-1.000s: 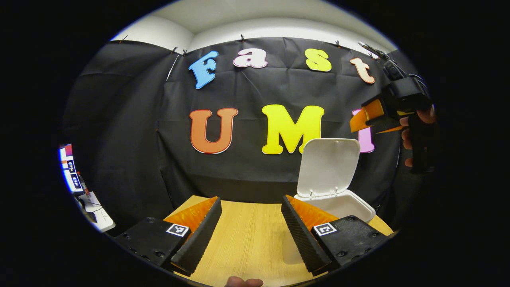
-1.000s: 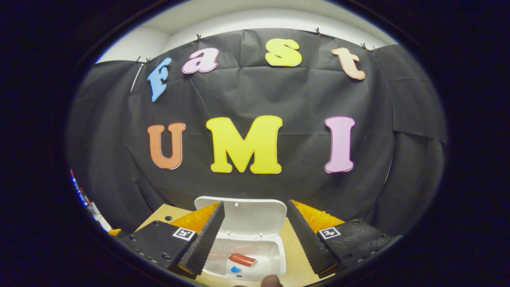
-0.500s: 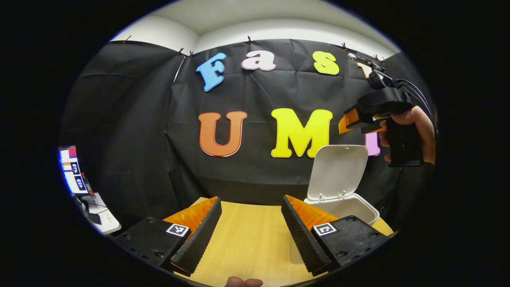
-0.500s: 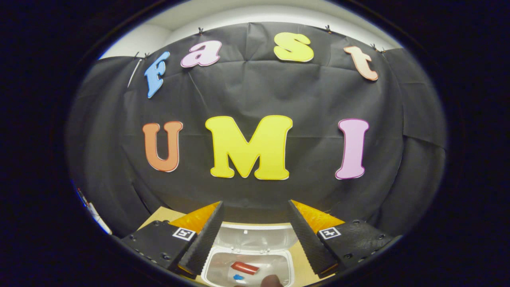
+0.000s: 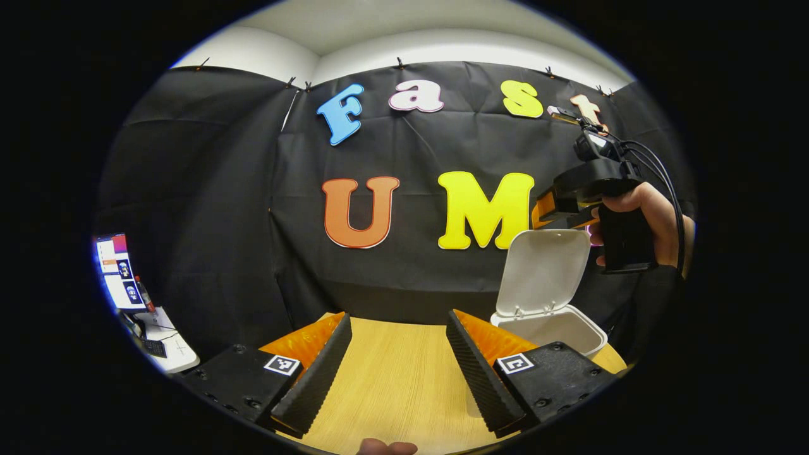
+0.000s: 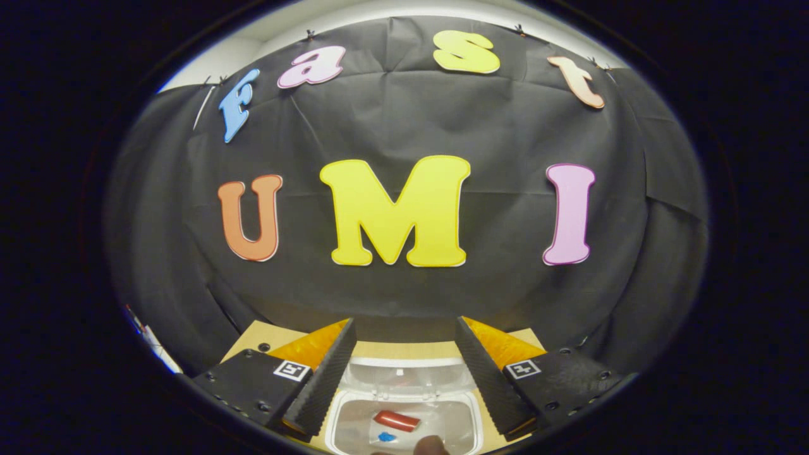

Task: Press the lid of the desktop garbage bin to open it, pick up the crumpled paper on the desktop and throw it into the bin, then pick up the pop can on the desktop and drop it into the bin, and finally close the garbage bin lid.

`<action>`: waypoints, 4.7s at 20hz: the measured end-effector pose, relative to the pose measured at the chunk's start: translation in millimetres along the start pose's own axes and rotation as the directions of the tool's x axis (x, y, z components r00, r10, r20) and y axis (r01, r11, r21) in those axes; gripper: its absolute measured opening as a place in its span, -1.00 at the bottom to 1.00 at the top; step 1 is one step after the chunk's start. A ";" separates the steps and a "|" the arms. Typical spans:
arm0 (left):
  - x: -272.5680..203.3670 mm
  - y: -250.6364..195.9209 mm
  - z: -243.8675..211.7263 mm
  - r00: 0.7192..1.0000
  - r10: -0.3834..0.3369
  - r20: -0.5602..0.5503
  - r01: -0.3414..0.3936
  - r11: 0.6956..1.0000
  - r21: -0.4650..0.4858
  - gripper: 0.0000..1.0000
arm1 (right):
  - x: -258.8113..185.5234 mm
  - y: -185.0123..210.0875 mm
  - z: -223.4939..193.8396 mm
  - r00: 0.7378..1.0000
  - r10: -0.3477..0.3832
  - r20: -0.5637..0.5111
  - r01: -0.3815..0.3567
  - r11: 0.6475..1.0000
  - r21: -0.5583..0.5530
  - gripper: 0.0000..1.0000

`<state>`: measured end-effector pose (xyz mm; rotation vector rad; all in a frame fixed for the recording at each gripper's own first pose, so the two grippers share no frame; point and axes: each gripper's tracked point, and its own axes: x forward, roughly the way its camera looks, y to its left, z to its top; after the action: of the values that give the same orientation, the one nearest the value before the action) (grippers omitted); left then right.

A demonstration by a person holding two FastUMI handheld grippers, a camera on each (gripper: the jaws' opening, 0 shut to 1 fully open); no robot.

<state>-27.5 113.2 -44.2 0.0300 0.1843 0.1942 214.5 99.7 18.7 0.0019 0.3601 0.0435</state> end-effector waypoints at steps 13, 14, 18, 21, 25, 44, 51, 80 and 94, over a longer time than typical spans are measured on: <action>-11.9 -5.0 -1.3 0.999 -0.043 0.013 0.043 0.999 0.009 0.94 | -37.7 -9.2 -30.5 0.999 -0.033 -0.003 0.033 0.999 -0.002 0.97; -11.3 -6.5 -0.7 0.999 -0.050 0.016 0.050 0.999 0.012 0.94 | -42.2 -10.0 -35.0 0.999 -0.035 -0.008 0.035 0.999 0.002 0.97; -14.8 -11.5 0.5 0.997 -0.077 0.025 0.076 0.997 0.009 0.93 | -59.2 -14.3 -60.2 0.999 -0.045 -0.029 0.045 0.999 0.007 0.97; -18.5 -14.2 0.2 0.995 -0.094 0.027 0.094 0.995 0.014 0.93 | -70.6 -15.8 -86.2 0.997 -0.052 -0.057 0.052 0.999 -0.005 0.96; -21.5 -14.3 4.3 0.994 -0.105 0.039 0.104 0.994 0.013 0.93 | -80.8 -18.0 -119.6 0.995 -0.054 -0.089 0.053 0.998 -0.016 0.96; -24.6 -13.6 3.3 0.993 -0.109 0.054 0.109 0.994 0.011 0.93 | -85.6 -26.0 -218.2 0.975 -0.057 -0.215 0.051 0.998 -0.036 0.93; -22.7 -15.0 -4.6 0.992 -0.121 0.034 0.120 0.993 0.012 0.93 | -84.4 -24.9 -231.5 0.978 -0.042 -0.203 0.022 0.995 -0.099 0.94; -1.6 -69.3 3.0 0.966 -0.251 0.067 0.254 0.967 -0.034 0.94 | -129.2 -63.4 -174.5 0.976 -0.085 0.199 0.106 0.989 -0.098 0.90; -39.8 -106.0 25.4 0.993 -0.087 0.085 0.084 0.996 0.034 0.94 | -212.8 -137.3 -122.6 0.938 -0.010 0.348 0.021 0.999 -0.028 0.89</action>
<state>-41.1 1.1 -17.1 0.0603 0.1023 0.1042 -21.8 -47.3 -22.4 -0.0237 0.0045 0.0323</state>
